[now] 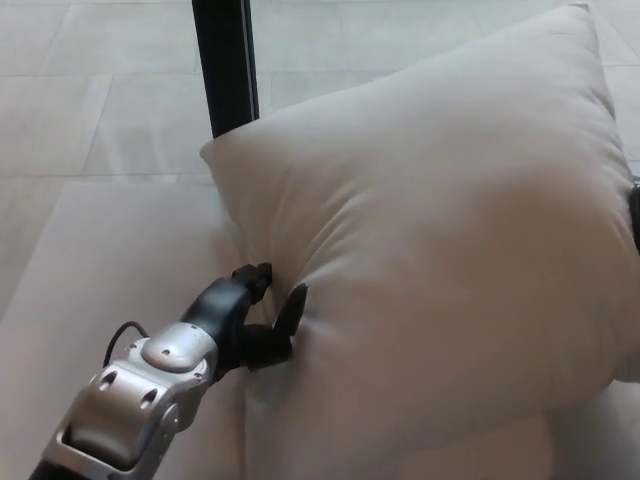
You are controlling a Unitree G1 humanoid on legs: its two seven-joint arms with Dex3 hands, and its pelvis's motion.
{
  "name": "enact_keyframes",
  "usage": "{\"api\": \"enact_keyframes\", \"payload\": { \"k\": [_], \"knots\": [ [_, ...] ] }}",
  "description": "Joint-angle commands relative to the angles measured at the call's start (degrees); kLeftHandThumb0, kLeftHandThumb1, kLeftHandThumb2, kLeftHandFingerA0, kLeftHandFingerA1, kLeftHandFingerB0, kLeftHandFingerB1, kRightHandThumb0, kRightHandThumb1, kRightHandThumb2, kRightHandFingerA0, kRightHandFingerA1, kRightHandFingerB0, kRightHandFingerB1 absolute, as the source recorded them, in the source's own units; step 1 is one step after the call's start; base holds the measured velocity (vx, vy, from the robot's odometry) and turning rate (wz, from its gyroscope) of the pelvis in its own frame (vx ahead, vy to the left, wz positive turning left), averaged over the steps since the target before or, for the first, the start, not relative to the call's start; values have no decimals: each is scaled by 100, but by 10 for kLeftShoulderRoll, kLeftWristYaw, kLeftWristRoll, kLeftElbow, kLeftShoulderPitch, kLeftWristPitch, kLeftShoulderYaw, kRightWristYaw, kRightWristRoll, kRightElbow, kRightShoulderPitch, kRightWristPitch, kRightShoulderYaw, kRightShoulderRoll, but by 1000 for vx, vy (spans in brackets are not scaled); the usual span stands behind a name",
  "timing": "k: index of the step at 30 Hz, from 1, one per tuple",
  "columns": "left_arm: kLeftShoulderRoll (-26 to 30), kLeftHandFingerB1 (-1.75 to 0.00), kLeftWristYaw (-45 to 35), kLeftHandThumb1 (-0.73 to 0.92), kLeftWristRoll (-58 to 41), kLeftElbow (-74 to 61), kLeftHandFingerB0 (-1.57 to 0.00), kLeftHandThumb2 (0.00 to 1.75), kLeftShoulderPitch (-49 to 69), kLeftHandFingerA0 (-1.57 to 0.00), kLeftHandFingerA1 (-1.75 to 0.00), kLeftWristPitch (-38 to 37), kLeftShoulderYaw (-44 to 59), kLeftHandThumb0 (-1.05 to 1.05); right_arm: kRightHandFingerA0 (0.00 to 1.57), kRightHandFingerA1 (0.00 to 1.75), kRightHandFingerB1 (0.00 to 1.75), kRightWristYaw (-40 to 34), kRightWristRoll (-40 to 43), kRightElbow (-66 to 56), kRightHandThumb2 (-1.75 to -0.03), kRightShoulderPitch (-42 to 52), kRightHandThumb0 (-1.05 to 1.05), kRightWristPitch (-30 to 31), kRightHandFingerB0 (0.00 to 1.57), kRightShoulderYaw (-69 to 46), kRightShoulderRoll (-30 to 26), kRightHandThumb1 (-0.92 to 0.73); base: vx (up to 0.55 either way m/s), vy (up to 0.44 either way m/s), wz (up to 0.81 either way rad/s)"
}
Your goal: The robot uses its left hand to press on the left side of the pillow kept in the middle of the desk and uses its right hand to lift up and the right side of the pillow and turn it over
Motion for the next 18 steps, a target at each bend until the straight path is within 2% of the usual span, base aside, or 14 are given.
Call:
{"api": "enact_keyframes", "payload": {
  "k": [1,2,3,4,6,7,8,9,10,13,14,16,17,18],
  "knots": [
    [-75,0,45,59,14,41,0,90,62,-1,-46,74,10,-102,33,55,41,11,34,-32,-115,-11,-100,70,13,0,64,-76,0,0,0],
    [-82,0,49,59,17,43,0,90,64,-1,-46,71,12,-102,33,55,41,11,33,-34,-115,-12,-100,72,13,-1,67,-76,0,0,0],
    [-107,-9,64,62,14,46,0,93,74,0,-35,61,33,-105,35,56,37,15,34,-37,-115,-15,-105,79,12,0,74,-73,0,0,0],
    [-154,-9,94,62,0,52,0,92,90,-9,-19,36,70,-104,36,55,35,22,35,-44,-116,-20,-105,86,11,9,82,-74,0,0,0],
    [-199,-12,97,61,-14,64,0,94,103,0,-12,6,98,-103,35,57,35,30,37,-59,-115,-23,-102,96,10,19,96,-71,0,0,0],
    [-229,0,107,56,-22,73,0,79,108,0,-26,-11,115,-90,32,55,35,31,40,-71,-115,-23,-99,103,7,26,107,-70,0,0,0],
    [-242,-9,111,61,-18,79,0,98,107,0,-28,-17,116,-105,40,46,33,28,39,-79,-67,-22,-102,108,16,31,113,-91,0,0,0],
    [-249,-9,108,61,-11,85,0,98,105,0,-28,-20,110,-105,40,46,33,25,37,-86,-67,-21,-102,113,16,35,119,-91,0,0,0],
    [-261,-13,104,61,-5,86,0,99,109,0,-15,-33,98,-104,38,56,40,27,36,-97,-116,-15,-105,106,10,48,132,-75,0,0,0],
    [-299,-10,108,60,-9,91,0,98,113,0,-15,-53,107,-105,40,57,46,35,30,-116,-113,-12,-97,111,11,74,146,-69,0,0,0],
    [-324,-13,125,54,-11,87,0,89,120,-6,-38,-56,113,-96,45,56,44,43,22,-138,-116,-5,-105,116,14,102,146,-74,0,0,0],
    [-327,-13,124,54,-6,85,0,89,122,-6,-38,-57,116,-96,45,56,44,41,22,-141,-116,-5,-105,119,14,104,147,-74,0,0,0],
    [-332,0,119,56,-5,100,0,84,111,-10,-52,-53,116,-89,40,55,43,58,31,-153,-115,-3,-104,123,8,116,147,-75,0,0,0],
    [-335,0,116,52,-6,107,0,81,109,-10,-54,-56,118,-88,39,58,35,70,36,-155,-115,-4,-105,125,9,122,149,-75,0,0,0]
  ]
}}
